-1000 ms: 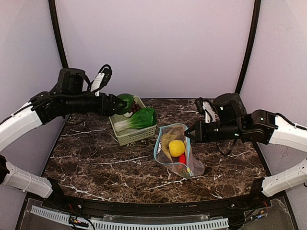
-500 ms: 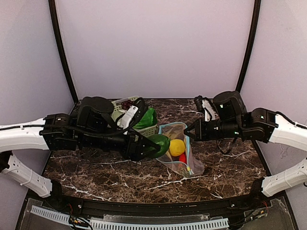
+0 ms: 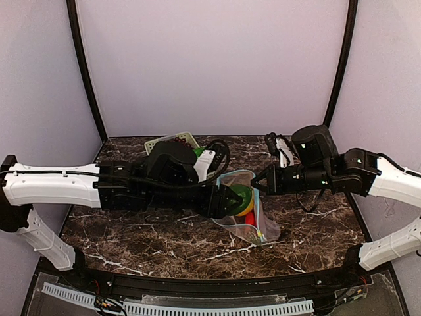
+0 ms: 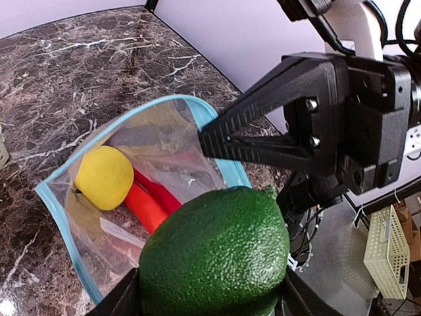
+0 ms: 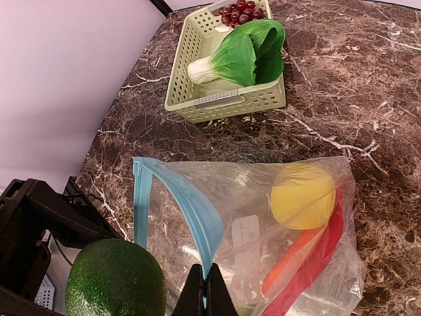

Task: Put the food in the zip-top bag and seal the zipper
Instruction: Place the fake fruit in the zipper food storage bag.

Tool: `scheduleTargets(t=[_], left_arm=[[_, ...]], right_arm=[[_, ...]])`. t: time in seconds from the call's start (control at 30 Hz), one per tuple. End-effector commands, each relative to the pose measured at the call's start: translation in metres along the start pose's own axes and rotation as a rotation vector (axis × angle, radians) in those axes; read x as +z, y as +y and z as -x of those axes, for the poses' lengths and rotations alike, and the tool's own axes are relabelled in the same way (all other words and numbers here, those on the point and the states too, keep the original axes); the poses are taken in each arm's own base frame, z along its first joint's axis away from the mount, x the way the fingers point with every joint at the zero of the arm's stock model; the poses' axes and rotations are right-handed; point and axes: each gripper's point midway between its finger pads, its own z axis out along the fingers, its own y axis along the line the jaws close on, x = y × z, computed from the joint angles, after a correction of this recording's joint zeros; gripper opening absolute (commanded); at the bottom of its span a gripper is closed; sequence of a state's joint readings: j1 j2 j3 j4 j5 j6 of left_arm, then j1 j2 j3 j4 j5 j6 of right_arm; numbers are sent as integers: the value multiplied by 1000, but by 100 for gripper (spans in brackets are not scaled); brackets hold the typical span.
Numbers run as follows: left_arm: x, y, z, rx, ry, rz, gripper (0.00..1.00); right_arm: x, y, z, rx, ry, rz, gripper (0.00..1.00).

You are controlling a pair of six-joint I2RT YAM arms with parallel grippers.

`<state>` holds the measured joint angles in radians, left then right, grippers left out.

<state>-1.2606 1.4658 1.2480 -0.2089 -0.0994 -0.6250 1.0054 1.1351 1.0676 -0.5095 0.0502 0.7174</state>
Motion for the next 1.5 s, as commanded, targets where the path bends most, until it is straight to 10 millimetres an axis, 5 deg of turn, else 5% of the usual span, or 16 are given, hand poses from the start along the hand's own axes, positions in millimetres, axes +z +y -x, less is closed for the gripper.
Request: scheduleTargets(t=[0.0, 0.13, 0.37, 0.97, 1.23, 1.47], left_arm=[[7, 11, 12, -20, -36, 85, 58], [18, 27, -5, -13, 27, 145, 59], [40, 23, -24, -8, 112, 118, 62], [47, 15, -29, 6, 138, 69, 78], [35, 6, -16, 20, 104, 32, 78], [-7, -17, 16, 86, 88, -90, 78]], right_arm=[[-6, 11, 13, 11, -40, 45, 0], [-8, 13, 12, 7, -29, 56, 0], [-12, 8, 10, 12, -36, 43, 0], [-17, 3, 6, 27, -39, 34, 0], [-17, 1, 6, 26, -40, 28, 0], [-19, 0, 6, 25, -44, 27, 0]])
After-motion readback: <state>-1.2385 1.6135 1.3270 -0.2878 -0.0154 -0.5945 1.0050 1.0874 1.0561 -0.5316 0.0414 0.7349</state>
